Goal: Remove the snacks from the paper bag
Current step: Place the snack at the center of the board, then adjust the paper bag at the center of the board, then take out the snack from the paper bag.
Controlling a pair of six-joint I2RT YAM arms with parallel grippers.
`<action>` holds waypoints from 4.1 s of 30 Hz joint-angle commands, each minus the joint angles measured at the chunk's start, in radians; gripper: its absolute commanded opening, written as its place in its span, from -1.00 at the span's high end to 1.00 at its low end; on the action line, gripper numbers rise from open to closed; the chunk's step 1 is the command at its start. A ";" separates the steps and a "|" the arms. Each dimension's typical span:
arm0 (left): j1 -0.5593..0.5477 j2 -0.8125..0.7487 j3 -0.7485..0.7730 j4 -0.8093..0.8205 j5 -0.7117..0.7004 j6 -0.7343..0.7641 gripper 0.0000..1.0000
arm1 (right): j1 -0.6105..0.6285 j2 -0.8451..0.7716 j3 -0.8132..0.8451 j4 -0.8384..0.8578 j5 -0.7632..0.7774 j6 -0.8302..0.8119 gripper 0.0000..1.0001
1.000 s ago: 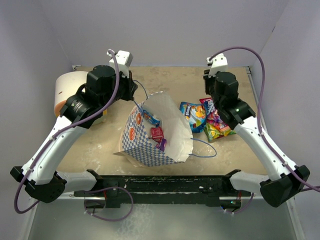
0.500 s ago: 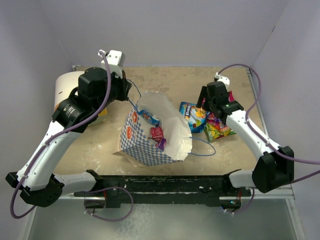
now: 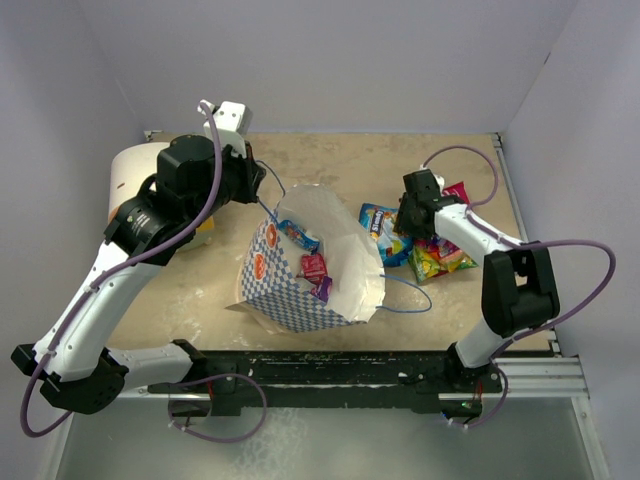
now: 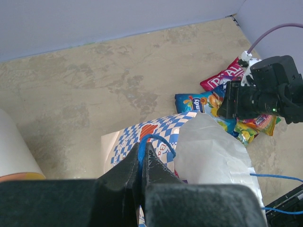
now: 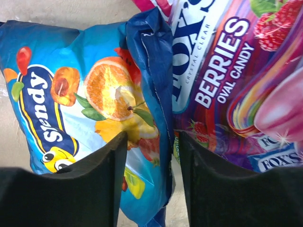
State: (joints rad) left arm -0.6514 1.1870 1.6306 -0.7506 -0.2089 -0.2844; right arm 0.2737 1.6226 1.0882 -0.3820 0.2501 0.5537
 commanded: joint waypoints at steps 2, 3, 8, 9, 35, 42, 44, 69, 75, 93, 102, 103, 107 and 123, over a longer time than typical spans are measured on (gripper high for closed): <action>0.000 -0.022 0.015 0.014 0.012 -0.031 1.00 | -0.005 -0.001 0.060 -0.039 -0.047 -0.048 0.16; -0.001 -0.021 0.014 0.014 0.013 -0.031 1.00 | -0.005 -0.008 0.061 -0.033 -0.054 -0.056 0.26; -0.001 -0.012 0.013 0.022 0.018 -0.037 1.00 | -0.005 -0.050 0.082 -0.071 -0.093 -0.071 0.86; -0.001 -0.011 0.012 0.022 0.019 -0.038 1.00 | -0.005 -0.055 0.095 -0.095 -0.099 -0.087 0.97; -0.001 -0.013 0.033 -0.009 -0.031 -0.051 1.00 | -0.038 -0.069 0.316 -0.376 0.048 -0.393 0.88; 0.000 -0.020 0.024 -0.021 -0.028 -0.059 1.00 | -0.037 -0.127 0.255 -0.370 0.029 -0.389 0.21; 0.000 -0.017 0.034 -0.027 -0.026 -0.047 1.00 | -0.038 -0.139 0.275 -0.394 0.039 -0.385 0.04; 0.034 0.184 0.373 0.088 0.209 0.516 1.00 | 0.338 -0.161 0.129 -0.217 -0.513 0.050 -0.28; 0.034 0.162 0.244 0.098 0.545 0.336 1.00 | 0.367 -0.254 -0.004 -0.154 -0.481 0.140 -0.28; 0.034 -0.132 -0.201 0.092 0.708 -0.010 1.00 | 0.430 -0.811 -0.180 0.056 -0.567 -0.432 -0.28; 0.034 -0.094 -0.158 0.089 0.616 -0.061 1.00 | 0.741 -0.789 -0.253 0.298 -0.732 -0.813 -0.21; 0.034 -0.093 -0.160 0.091 0.607 -0.071 1.00 | 0.810 -0.733 -0.236 0.296 -0.659 -0.850 -0.21; 0.033 -0.088 -0.162 0.090 0.602 -0.087 1.00 | 1.025 -0.600 -0.231 0.354 -0.444 -0.932 -0.19; 0.033 -0.037 -0.086 0.084 0.573 -0.048 1.00 | 0.959 -0.085 -0.345 1.010 -0.159 -1.354 -0.14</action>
State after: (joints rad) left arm -0.6189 1.1542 1.4937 -0.6819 0.3828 -0.3485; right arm 1.2995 1.5230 0.7136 0.4488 0.1116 -0.7059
